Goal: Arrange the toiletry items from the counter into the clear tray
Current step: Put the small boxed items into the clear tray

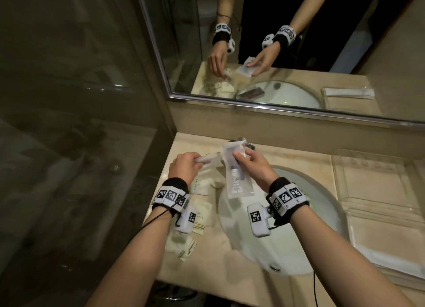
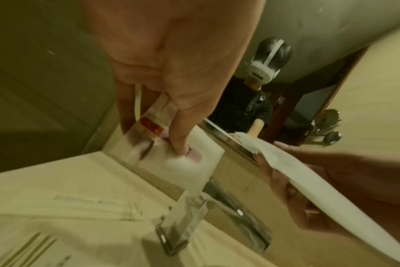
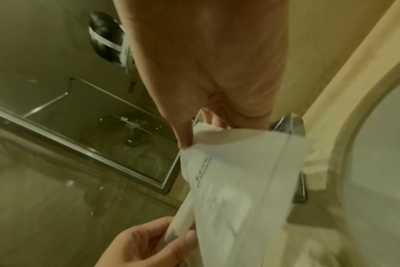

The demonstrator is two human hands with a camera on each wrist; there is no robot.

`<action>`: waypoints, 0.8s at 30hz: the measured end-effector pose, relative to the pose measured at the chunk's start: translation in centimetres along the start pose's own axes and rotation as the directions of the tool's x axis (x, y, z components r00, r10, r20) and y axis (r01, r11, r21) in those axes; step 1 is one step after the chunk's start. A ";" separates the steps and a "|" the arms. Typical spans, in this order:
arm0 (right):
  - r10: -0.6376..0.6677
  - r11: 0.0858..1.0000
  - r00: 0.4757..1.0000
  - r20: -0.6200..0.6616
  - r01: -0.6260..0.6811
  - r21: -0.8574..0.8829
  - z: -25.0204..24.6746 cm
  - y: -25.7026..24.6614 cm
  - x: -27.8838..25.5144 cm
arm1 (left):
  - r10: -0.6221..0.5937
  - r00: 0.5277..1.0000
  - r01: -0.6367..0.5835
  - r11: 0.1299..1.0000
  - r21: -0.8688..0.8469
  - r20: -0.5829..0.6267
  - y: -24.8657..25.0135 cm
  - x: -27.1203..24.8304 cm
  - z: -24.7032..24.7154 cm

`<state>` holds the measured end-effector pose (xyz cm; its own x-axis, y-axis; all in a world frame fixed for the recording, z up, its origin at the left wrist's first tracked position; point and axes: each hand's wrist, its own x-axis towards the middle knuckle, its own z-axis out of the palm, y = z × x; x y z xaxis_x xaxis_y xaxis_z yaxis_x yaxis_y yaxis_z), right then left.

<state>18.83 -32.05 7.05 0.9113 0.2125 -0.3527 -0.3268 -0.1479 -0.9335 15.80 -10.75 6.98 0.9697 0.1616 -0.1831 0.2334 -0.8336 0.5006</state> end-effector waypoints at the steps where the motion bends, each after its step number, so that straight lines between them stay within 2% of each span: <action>1: -0.003 1.000 1.000 0.002 0.003 0.008 -0.9 -0.5 -0.3 | 0.003 1.000 -0.003 1.000 0.002 -0.020 0.9 -0.3 -0.4; 5: 0.002 1.000 0.999 0.040 -0.002 0.009 -5.6 -1.8 -2.6 | 0.019 0.995 -0.018 1.000 0.010 -0.099 5.4 -1.8 -0.9; 8: -0.013 1.000 0.998 0.056 0.013 0.004 -10.5 -1.8 -5.0 | 0.041 0.993 -0.043 0.999 -0.020 -0.110 9.9 -3.1 0.3; 11: -0.046 0.998 0.999 0.017 0.046 -0.043 -16.5 -0.9 -7.8 | 0.074 0.994 -0.079 0.995 -0.061 -0.081 15.0 -4.8 3.1; 15: -0.030 0.971 0.998 -0.055 0.017 -0.238 -25.5 2.0 -11.1 | 0.088 0.996 -0.087 0.988 -0.126 0.000 21.6 -7.0 8.8; 20: 0.064 0.849 0.979 -0.195 -0.156 -0.505 -34.0 7.0 -14.6 | 0.119 0.983 -0.093 0.980 -0.178 0.141 27.0 -9.8 16.8; 24: 0.184 0.623 0.964 -0.192 -0.266 -0.735 -37.9 11.7 -16.0 | 0.095 0.972 -0.051 0.978 -0.202 0.216 29.7 -11.9 21.7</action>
<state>9.91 -73.76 4.24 0.8663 -0.0081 -0.4994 -0.2617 -0.8590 -0.4401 9.64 -48.90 5.70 0.9489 -0.0368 -0.3133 0.1935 -0.7166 0.6701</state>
